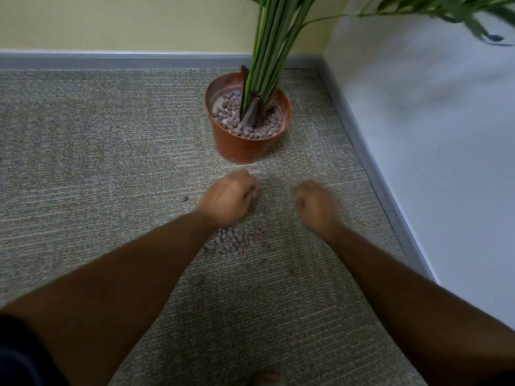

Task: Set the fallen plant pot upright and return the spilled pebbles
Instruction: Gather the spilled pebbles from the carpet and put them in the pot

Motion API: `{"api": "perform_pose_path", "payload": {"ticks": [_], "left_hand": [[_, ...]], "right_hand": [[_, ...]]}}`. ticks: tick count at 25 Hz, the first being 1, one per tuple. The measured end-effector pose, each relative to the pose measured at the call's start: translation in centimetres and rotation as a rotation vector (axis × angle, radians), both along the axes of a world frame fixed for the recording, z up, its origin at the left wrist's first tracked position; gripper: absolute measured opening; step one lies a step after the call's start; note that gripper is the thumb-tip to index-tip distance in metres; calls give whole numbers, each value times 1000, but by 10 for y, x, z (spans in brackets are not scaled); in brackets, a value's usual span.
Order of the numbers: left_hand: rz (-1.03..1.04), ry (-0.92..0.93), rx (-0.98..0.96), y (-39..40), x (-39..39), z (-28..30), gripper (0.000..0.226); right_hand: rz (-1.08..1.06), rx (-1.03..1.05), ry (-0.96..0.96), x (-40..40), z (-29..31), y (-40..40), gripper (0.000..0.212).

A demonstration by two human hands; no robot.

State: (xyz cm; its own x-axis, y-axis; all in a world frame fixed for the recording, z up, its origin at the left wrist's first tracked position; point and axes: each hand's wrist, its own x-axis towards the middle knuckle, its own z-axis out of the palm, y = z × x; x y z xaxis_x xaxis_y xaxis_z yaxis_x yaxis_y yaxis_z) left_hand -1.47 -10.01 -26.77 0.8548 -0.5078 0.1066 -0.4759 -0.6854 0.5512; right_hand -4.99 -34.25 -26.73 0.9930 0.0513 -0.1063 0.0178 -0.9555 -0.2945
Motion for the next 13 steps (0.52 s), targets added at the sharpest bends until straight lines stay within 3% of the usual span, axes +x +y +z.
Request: {"api": "perform_pose_path", "payload": {"ticks": [4, 6, 9, 13], "left_hand": [[-210, 296, 299, -26, -22, -34, 85], [-227, 345, 329, -39, -25, -43, 102], [-318, 302, 418, -51, -34, -54, 104], [-418, 168, 418, -53, -50, -63, 79]], "right_hand": [[-60, -71, 86, -67, -42, -5, 30], [-70, -63, 62, -92, -53, 4, 36], [-47, -31, 29, -117, -57, 13, 48], [121, -43, -8, -136, -56, -1, 60]]}}
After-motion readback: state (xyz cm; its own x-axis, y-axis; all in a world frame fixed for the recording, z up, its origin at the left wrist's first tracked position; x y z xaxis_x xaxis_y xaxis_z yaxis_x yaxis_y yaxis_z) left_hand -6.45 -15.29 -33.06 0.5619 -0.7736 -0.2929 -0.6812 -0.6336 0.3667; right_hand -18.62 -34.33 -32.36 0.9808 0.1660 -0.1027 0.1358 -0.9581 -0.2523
